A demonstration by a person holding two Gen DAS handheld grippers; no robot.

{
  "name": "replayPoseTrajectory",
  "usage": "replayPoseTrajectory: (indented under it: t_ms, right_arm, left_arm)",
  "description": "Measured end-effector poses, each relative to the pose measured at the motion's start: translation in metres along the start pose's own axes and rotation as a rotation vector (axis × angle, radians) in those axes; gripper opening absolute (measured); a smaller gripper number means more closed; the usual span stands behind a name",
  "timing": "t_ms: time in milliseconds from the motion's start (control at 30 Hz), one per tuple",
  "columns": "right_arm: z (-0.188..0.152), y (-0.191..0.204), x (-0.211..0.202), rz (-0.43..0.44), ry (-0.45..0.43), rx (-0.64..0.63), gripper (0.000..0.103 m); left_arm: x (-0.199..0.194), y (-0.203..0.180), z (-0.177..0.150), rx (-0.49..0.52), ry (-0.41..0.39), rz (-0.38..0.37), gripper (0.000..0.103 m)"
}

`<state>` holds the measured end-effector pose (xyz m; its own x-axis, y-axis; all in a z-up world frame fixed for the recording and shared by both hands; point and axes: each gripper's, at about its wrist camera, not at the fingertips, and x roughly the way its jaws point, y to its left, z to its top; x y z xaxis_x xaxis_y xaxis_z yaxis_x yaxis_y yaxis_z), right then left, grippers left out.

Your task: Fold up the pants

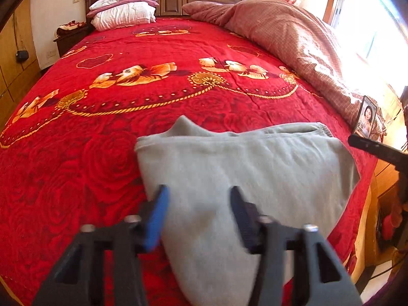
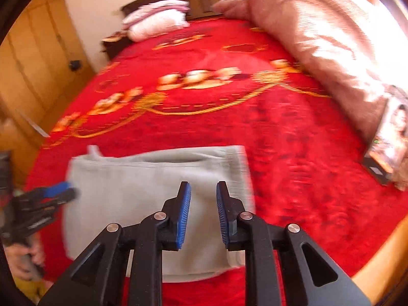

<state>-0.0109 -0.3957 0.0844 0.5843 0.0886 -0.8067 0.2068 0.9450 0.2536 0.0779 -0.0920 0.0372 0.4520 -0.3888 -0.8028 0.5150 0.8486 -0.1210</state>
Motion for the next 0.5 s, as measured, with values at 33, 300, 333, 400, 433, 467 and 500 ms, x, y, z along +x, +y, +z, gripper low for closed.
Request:
replayPoseTrajectory:
  t_ms: [33,300,333,400,433,467,500]
  right_arm:
    - [0.003,0.001,0.006,0.035,0.014,0.003,0.022]
    - [0.01,-0.003,0.073,-0.18,0.079,-0.1,0.035]
    - [0.011,-0.006,0.076,-0.186,0.071,-0.105,0.044]
    - [0.011,-0.019,0.079,-0.182,0.061,-0.074,0.058]
    - [0.012,-0.025,0.08,-0.16,0.06,-0.055,0.06]
    - [0.012,-0.032,0.08,-0.127,0.06,-0.028,0.06]
    - [0.011,-0.039,0.08,-0.09,0.06,0.003,0.06]
  left_arm:
    - [0.003,-0.001,0.002,0.002,0.006,-0.004,0.03]
    - [0.041,-0.001,0.019,-0.007,0.042,0.027,0.029]
    - [0.043,0.0,0.02,-0.006,0.04,0.035,0.029]
    - [0.047,0.002,0.023,-0.009,0.042,0.027,0.029]
    - [0.049,0.004,0.025,-0.01,0.042,0.021,0.029]
    - [0.051,0.006,0.026,-0.011,0.042,0.013,0.029]
    - [0.052,0.007,0.027,-0.013,0.043,0.007,0.029]
